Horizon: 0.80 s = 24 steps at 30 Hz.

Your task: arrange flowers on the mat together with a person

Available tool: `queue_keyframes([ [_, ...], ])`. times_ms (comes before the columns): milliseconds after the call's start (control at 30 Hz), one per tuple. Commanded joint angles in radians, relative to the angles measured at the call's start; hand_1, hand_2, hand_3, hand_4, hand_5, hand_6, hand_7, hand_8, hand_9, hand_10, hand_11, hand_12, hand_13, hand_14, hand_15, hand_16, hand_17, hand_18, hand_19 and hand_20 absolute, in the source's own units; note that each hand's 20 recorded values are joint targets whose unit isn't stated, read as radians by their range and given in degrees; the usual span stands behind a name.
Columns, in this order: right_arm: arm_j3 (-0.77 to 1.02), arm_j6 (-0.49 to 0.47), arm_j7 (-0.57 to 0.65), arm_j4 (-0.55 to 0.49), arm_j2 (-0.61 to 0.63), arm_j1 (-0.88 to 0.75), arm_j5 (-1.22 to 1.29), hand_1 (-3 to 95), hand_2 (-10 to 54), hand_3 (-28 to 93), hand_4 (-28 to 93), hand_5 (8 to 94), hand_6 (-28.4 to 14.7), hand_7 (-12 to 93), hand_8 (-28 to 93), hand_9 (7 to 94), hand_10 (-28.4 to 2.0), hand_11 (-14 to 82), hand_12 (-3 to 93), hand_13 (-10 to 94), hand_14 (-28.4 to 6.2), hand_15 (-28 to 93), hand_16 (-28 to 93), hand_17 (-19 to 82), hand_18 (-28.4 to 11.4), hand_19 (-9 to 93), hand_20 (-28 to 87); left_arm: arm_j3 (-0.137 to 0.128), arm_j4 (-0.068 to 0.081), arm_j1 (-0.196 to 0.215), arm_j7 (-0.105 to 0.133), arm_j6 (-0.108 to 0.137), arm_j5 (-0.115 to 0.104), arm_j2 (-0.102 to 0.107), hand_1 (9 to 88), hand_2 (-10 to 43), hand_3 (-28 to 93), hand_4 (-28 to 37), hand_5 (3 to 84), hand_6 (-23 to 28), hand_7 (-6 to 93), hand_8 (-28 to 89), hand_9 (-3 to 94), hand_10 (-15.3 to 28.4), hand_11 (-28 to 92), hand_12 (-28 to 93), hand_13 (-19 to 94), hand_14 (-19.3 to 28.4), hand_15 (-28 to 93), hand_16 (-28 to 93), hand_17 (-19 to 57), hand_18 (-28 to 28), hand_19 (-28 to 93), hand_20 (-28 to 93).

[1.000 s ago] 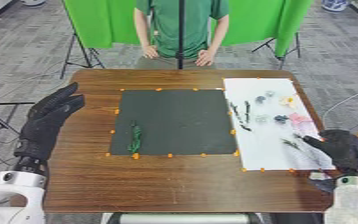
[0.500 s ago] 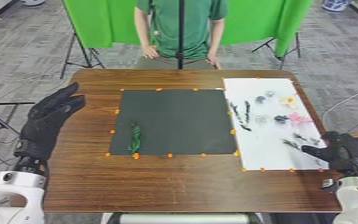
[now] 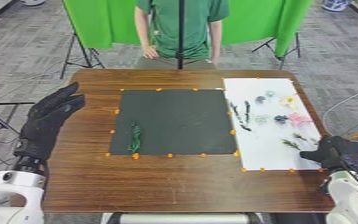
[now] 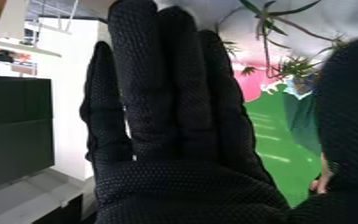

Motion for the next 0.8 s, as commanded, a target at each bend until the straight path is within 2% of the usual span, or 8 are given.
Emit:
queue_keyframes([
  [33,-0.036,0.033,0.006,0.02,0.01,0.016,-0.033,36.2,-9.5,69,-28,75.4,-1.0,19,-6,85.6,-11.4,24.1,23.8,79,-10.2,42,30,32,-16.9,38,37,-0.006,-0.005,0.012,-0.018,-0.013,0.007,-0.003,30.0,-9.5,67,-18.5,37.4,2.9,9.0,-6,40.1,12.6,13,14,32,16.8,8,4,4.1,12.9,1,17],
  [100,-0.044,0.028,0.0,0.021,0.009,0.021,-0.033,38.8,-9.5,69,-28,77.5,0.0,21,-6,88.2,-10.6,24.5,24.0,80,-10.0,44,31,32,-16.4,38,38,-0.008,-0.004,0.012,-0.019,-0.016,0.005,-0.005,29.9,-9.5,67,-18.4,37.4,2.9,9.0,-6,40.1,12.6,13,14,32,16.8,8,4,4.0,12.9,1,17],
  [167,-0.055,0.046,-0.002,0.026,0.006,0.027,-0.026,45.3,-9.5,62,-28,79.5,0.6,21,8,90.8,-10.0,24.9,24.3,81,-9.7,46,31,33,-15.9,37,39,-0.007,-0.004,0.013,-0.019,-0.014,0.004,-0.002,30.0,-9.5,67,-18.4,37.4,2.9,9.0,-6,40.1,12.6,13,14,32,16.8,8,4,3.9,13.0,1,17],
  [200,-0.056,0.043,-0.004,0.026,0.006,0.028,-0.018,60.7,-9.5,29,-13,81.4,1.0,20,13,92.0,-9.7,25.2,24.1,82,-9.5,47,31,34,-15.6,37,40,-0.007,-0.005,0.014,-0.021,-0.016,0.004,-0.003,30.0,-9.5,67,-18.4,37.4,2.9,9.0,-5,40.1,12.6,13,14,32,16.8,8,4,3.9,13.0,1,17],
  [233,-0.059,0.045,-0.001,0.025,0.007,0.03,-0.001,75.9,-9.5,-9,12,82.6,1.1,20,15,93.0,-9.0,24.8,26.7,82,-9.5,48,31,34,-15.5,37,41,-0.008,-0.006,0.015,-0.023,-0.017,0.004,-0.004,29.9,-9.5,67,-18.4,37.4,2.9,9.1,-5,40.0,12.7,13,14,32,16.8,8,4,3.9,13.0,1,17],
  [267,-0.063,0.053,-0.001,0.029,0.006,0.034,0.001,82.5,-9.5,-24,22,83.9,1.4,20,16,93.4,-8.5,25.3,28.1,83,-9.3,48,31,35,-15.3,37,42,-0.008,-0.006,0.016,-0.023,-0.016,0.001,-0.002,29.9,-9.5,67,-18.5,37.4,2.9,9.0,-5,40.0,12.7,13,14,32,16.8,8,4,3.8,13.0,1,17],
  [567,-0.029,0.099,0.009,0.005,-0.014,0.027,0.074,87.9,-9.5,-28,32,87.1,2.2,21,16,93.7,-7.4,30.4,29.1,84,-9.0,51,32,36,-15.1,39,42,-0.016,-0.008,0.021,-0.029,-0.027,-0.005,-0.002,29.0,-9.5,67,-19.0,37.2,2.9,8.8,-5,39.7,12.7,13,14,31,16.9,8,5,3.3,13.2,1,17],
  [800,0.043,0.238,0.02,-0.101,-0.052,0.026,0.207,88.3,-9.5,-28,34,87.3,1.8,22,16,93.7,-7.6,31.1,28.4,84,-9.3,52,32,35,-15.3,40,42,-0.03,-0.011,0.025,-0.045,-0.047,0.0,-0.013,28.5,-9.5,67,-19.0,36.9,2.9,8.5,-5,39.2,12.6,12,14,31,17.0,8,5,2.8,13.5,1,17],
])
